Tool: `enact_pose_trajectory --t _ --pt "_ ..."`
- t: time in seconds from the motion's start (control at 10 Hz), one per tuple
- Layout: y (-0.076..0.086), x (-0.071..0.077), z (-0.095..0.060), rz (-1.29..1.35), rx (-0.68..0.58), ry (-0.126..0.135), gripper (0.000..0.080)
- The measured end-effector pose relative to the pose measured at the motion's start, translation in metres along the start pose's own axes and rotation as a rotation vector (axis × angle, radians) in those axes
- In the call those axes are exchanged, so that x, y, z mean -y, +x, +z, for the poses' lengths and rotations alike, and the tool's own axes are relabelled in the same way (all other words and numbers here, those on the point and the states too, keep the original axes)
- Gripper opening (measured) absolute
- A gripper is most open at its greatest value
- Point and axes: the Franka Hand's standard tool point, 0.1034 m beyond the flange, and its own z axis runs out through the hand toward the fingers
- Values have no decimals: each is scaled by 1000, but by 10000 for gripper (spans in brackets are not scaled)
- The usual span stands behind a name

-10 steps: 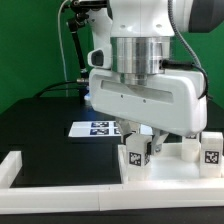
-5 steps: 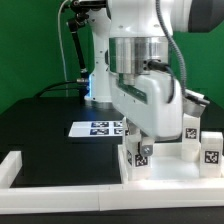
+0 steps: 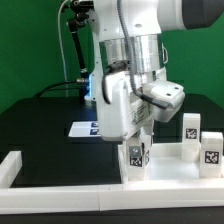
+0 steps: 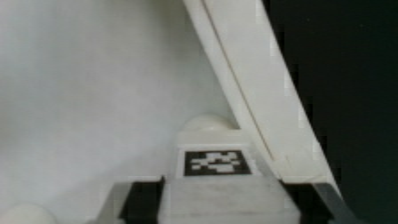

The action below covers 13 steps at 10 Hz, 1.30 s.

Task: Assemble square table

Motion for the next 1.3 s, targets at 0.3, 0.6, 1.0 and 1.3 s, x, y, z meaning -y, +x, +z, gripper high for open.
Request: enact_pose_trajectory --t 0.3,0.6,1.0,1.3 --pt "0 1 0 177 0 5 291" --pt "-1 1 0 52 -5 13 360" --pt "-13 -7 2 -484 -46 25 645" --pt "-1 0 1 -939 -62 15 649"
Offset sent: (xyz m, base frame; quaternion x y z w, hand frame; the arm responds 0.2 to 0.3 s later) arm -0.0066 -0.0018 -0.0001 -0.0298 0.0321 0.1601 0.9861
